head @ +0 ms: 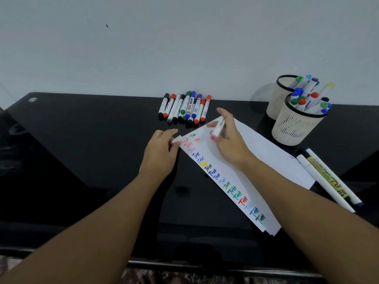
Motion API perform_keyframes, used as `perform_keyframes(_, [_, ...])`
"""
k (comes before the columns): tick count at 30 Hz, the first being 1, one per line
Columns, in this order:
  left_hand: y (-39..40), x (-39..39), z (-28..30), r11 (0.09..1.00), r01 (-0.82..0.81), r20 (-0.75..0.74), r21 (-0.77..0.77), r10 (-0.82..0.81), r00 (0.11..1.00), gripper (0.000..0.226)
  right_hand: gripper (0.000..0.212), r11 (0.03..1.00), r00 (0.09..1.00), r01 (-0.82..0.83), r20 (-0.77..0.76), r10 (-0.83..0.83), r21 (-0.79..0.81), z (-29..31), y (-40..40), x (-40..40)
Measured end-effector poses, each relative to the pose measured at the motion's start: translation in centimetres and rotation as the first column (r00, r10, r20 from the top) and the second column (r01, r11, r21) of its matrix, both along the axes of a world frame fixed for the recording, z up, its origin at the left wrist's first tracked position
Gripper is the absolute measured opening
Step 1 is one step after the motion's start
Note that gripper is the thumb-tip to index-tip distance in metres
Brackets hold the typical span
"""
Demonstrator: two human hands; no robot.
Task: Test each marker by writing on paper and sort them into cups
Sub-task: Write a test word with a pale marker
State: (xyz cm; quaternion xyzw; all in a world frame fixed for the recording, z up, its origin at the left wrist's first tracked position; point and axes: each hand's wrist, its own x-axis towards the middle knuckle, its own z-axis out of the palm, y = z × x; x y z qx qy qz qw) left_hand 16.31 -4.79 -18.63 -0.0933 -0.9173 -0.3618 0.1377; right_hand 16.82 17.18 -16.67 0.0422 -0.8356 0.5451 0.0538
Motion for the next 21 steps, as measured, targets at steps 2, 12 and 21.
perform_keyframes(2, [0.0,0.2,-0.1,1.000,0.006,-0.013,0.010,-0.006,1.000,0.026,0.082,0.997,0.993,-0.080,0.083,0.081,-0.014,0.3,0.3,-0.3])
perform_keyframes(12, [0.1,0.2,0.1,0.998,0.007,0.006,0.066,-0.007,1.000,0.015,0.055,0.998,0.995,-0.038,0.089,0.033,0.054,4.0,0.3,-0.1])
perform_keyframes(21, [0.2,0.4,0.3,0.998,0.041,-0.035,0.042,-0.040,0.999,0.018,0.026,0.630,0.984,-0.137,0.034,0.173,0.765,2.9,0.6,-0.1])
